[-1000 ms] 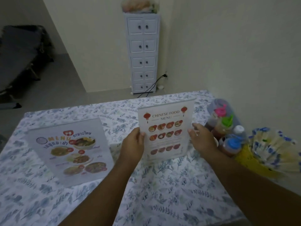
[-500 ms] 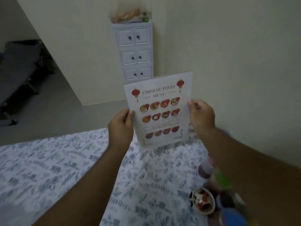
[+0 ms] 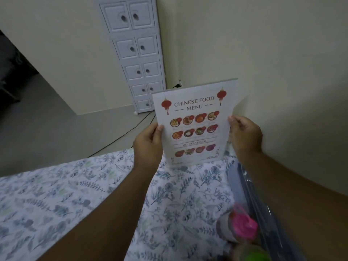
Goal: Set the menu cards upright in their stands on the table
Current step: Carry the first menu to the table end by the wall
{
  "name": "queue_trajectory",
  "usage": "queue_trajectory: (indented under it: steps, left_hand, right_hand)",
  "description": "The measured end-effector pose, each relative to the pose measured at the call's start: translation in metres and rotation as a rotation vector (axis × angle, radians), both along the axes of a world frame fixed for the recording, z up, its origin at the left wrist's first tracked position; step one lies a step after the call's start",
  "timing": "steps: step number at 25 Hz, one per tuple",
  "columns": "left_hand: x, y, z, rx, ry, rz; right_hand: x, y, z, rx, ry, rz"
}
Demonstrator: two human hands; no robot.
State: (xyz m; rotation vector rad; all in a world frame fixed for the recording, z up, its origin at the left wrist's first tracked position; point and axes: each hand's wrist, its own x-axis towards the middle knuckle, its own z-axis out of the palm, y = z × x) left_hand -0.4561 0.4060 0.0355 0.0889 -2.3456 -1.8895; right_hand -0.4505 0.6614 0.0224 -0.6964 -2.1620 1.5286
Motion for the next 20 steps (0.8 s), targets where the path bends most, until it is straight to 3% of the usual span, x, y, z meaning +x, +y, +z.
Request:
queue_trajectory:
  steps: [4, 10, 17, 20]
  left_hand:
    - [0.001, 0.006, 0.002, -0.039, 0.016, 0.050]
    - [0.030, -0.009, 0.032, -0.234, -0.041, -0.088]
    - [0.155, -0.100, 0.083, -0.669, 0.036, -0.136]
    - [0.236, -0.152, 0.094, -0.721, 0.039, -0.124]
  right_hand:
    - [0.003, -0.004, 0.001, 0.061, 0.017, -0.007]
    - [0.046, -0.017, 0.042, 0.156, -0.229, 0.318]
    - [0.163, -0.112, 0.121, 0.659, -0.234, 0.434]
    - [0.232, -0.176, 0.134, 0.793, -0.250, 0.515]
